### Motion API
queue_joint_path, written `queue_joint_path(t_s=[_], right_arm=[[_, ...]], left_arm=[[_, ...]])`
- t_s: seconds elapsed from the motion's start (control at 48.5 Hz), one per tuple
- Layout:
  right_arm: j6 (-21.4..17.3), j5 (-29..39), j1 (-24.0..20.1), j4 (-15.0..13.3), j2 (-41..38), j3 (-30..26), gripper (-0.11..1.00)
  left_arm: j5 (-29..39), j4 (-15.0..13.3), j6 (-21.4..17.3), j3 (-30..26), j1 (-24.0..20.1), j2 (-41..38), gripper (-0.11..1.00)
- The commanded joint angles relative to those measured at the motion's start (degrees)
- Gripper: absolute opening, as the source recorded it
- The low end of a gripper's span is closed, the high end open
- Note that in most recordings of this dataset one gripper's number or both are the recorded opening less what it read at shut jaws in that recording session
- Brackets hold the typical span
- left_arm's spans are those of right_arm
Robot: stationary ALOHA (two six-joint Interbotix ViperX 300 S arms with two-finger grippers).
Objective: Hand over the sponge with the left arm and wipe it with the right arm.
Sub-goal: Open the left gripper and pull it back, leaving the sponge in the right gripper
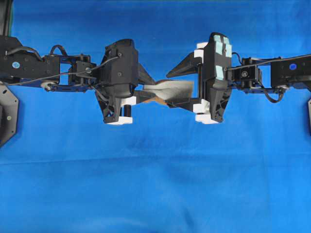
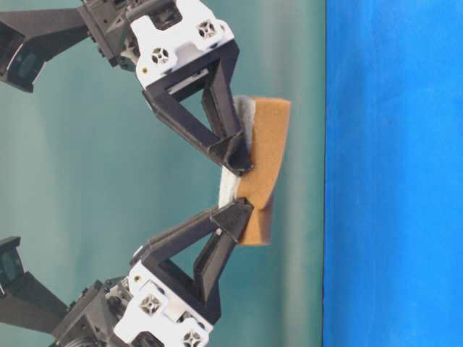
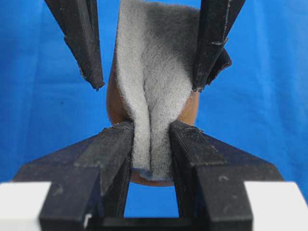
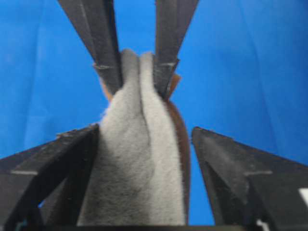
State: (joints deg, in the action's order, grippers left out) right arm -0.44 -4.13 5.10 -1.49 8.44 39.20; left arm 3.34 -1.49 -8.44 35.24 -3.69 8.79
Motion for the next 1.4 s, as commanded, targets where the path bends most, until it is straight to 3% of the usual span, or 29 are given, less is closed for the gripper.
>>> queue_joint_path(t_s=[0.0, 0.351, 0.578, 1.073, 1.115, 1.3, 1.383], right_arm=[[-0.18, 0.26, 0.35, 0.00, 0.53, -0.62, 0.73], [0.35, 2.37, 0.35, -0.18, 0.44, -0.53, 0.69], [0.88, 4.83, 0.35, -0.88, 0.53, -0.62, 0.23], [0.88, 5.89, 0.35, -0.97, 2.81, 0.00, 0.23], [0.88, 5.98, 0.35, -0.97, 3.08, 0.18, 0.23], [0.79, 5.98, 0.35, -0.97, 3.96, 0.97, 0.23], [0.79, 5.98, 0.35, -0.88, 3.96, 1.05, 0.23]], left_arm=[[-0.26, -0.09, -0.18, -0.88, 0.44, 1.14, 0.20], [-0.79, -0.18, -1.14, -1.05, 0.79, 1.32, 0.20], [-1.05, -0.09, -1.14, -1.32, 0.79, 1.32, 0.17], [-1.49, -0.09, -0.53, -0.70, 0.79, 2.29, 0.18], [-2.11, -0.18, -0.35, -0.35, 0.88, 2.72, 0.24], [-6.06, -0.09, -0.44, 3.87, 1.49, 6.77, 0.78], [-7.65, -0.09, 0.35, 6.33, 1.49, 9.49, 0.91]])
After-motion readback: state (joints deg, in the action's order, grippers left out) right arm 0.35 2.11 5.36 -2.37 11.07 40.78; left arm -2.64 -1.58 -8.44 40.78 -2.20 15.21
